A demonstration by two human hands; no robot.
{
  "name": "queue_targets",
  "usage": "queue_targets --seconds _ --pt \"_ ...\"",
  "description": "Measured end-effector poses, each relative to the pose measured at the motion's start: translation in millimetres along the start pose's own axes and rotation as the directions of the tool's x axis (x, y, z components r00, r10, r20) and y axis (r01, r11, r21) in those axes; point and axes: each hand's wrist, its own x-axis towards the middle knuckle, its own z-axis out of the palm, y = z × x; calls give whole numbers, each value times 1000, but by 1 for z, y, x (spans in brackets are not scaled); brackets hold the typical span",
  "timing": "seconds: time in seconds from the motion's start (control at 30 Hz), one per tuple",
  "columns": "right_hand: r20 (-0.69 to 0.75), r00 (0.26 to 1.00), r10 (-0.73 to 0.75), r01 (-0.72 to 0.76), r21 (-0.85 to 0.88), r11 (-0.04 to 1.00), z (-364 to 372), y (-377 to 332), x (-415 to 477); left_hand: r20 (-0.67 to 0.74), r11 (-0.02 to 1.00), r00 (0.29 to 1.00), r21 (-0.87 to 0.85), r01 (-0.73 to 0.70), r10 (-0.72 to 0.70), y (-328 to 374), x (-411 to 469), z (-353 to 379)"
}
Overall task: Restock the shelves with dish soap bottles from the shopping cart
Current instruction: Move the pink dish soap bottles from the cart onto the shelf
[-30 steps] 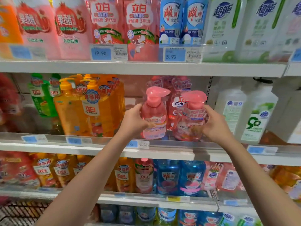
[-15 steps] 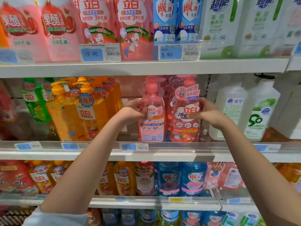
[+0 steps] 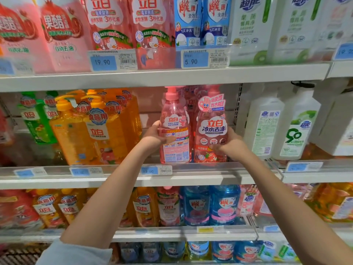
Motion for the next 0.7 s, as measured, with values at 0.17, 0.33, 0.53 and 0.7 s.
queue_targets --seconds 0.17,0.33,0.53,0.7 --pt "7 1000 13 -12 -74 997 -3 -3 0 -6 1000 1000 16 1 -1 -1 -3 -2" --pt "28 999 34 -33 -59 998 -3 -5 -1 -5 998 1000 63 -14 15 0 -4 -1" --pt "26 999 30 -28 -70 997 -2 -4 -3 -16 998 1000 63 -7 8 -5 -5 1" --pt "2 999 46 -46 -37 998 4 0 -7 -72 999 997 36 28 -25 -11 -9 8"
